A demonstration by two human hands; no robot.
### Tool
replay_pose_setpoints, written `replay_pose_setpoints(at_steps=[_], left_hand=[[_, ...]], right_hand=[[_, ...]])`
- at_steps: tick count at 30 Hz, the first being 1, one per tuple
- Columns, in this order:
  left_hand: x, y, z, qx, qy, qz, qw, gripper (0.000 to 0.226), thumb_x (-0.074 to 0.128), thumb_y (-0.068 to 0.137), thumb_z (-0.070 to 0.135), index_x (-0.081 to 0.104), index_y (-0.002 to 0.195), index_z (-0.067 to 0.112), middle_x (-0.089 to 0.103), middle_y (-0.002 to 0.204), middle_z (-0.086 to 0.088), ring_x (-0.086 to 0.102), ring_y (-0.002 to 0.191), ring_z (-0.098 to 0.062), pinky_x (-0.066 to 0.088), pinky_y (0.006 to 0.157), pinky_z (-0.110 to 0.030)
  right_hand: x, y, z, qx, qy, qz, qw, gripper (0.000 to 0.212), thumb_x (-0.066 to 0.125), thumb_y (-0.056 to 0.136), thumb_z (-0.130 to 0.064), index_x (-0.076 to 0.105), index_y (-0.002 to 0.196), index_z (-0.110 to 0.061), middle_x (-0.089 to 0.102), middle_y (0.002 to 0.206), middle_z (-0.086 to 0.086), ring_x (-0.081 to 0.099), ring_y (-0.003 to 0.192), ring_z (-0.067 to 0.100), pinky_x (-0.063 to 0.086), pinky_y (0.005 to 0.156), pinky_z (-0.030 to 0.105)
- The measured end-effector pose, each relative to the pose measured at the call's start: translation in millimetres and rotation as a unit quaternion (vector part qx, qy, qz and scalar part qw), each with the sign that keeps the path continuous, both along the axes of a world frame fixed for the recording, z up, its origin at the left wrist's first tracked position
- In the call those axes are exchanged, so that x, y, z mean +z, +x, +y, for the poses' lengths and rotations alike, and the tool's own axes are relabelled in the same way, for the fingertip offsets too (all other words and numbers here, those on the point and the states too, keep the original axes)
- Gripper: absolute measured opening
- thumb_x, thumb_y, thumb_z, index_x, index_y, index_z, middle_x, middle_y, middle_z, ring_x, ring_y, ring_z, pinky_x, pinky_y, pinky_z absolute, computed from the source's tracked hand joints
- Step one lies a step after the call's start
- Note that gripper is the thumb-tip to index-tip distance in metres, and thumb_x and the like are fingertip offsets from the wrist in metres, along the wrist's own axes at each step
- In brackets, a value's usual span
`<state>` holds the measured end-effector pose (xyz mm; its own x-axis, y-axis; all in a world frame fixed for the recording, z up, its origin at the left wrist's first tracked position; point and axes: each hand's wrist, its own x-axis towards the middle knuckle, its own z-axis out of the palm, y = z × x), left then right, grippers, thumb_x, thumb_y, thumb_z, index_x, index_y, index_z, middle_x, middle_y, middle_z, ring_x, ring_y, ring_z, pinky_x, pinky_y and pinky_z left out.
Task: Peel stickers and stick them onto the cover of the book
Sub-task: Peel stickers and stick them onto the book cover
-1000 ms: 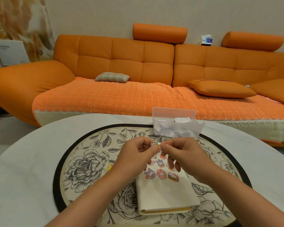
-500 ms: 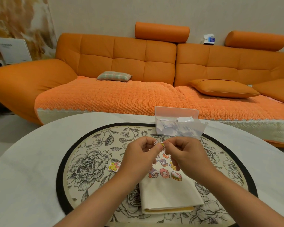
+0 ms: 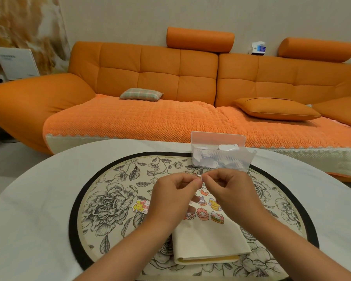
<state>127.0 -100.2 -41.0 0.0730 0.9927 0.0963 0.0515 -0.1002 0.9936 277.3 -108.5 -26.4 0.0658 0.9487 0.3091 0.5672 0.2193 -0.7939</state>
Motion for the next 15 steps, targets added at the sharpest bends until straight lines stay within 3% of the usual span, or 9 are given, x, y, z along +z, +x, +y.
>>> replay_pose_setpoints(at_steps=[4, 9, 13, 15], left_hand=[[0.4, 0.2, 1.4, 0.003, -0.02, -0.001, 1.0, 0.008, 0.072, 0.091, 0.019, 0.078, 0.086, 0.015, 0.077, 0.078, 0.002, 0.072, 0.062, -0.016, 0.062, 0.06, -0.045], [-4.8, -0.5, 4.5, -0.002, 0.029, 0.062, 0.998, 0.013, 0.07, 0.092, 0.023, 0.074, 0.079, 0.02, 0.074, 0.075, 0.001, 0.07, 0.061, -0.014, 0.062, 0.055, -0.041], [-6.5, -0.8, 6.2, -0.024, 0.061, 0.08, 0.995, 0.014, 0.065, 0.094, 0.023, 0.069, 0.081, 0.02, 0.07, 0.072, -0.001, 0.067, 0.062, -0.013, 0.058, 0.05, -0.035], [-5.9, -1.4, 6.9, -0.043, 0.059, 0.07, 0.995, 0.014, 0.063, 0.096, 0.022, 0.066, 0.083, 0.018, 0.066, 0.07, 0.0, 0.063, 0.058, -0.008, 0.055, 0.049, -0.031]], right_hand=[[0.2, 0.6, -2.0, -0.002, 0.031, -0.073, 0.997, 0.018, 0.068, 0.092, -0.023, 0.074, 0.08, -0.035, 0.058, 0.054, -0.031, 0.053, 0.051, 0.0, 0.039, 0.05, 0.012], [-0.7, 2.1, -1.6, -0.002, 0.041, -0.108, 0.993, 0.016, 0.069, 0.091, -0.024, 0.075, 0.079, -0.033, 0.057, 0.058, -0.034, 0.055, 0.055, -0.001, 0.04, 0.054, 0.012], [-1.5, 1.4, 1.3, 0.001, -0.031, -0.001, 1.0, 0.02, 0.066, 0.093, -0.02, 0.074, 0.075, -0.024, 0.062, 0.054, -0.013, 0.052, 0.046, 0.003, 0.04, 0.047, 0.013], [1.0, 2.3, 3.6, 0.028, -0.084, 0.094, 0.992, 0.02, 0.065, 0.093, -0.018, 0.075, 0.075, -0.017, 0.066, 0.063, 0.007, 0.055, 0.048, 0.01, 0.046, 0.047, 0.027]])
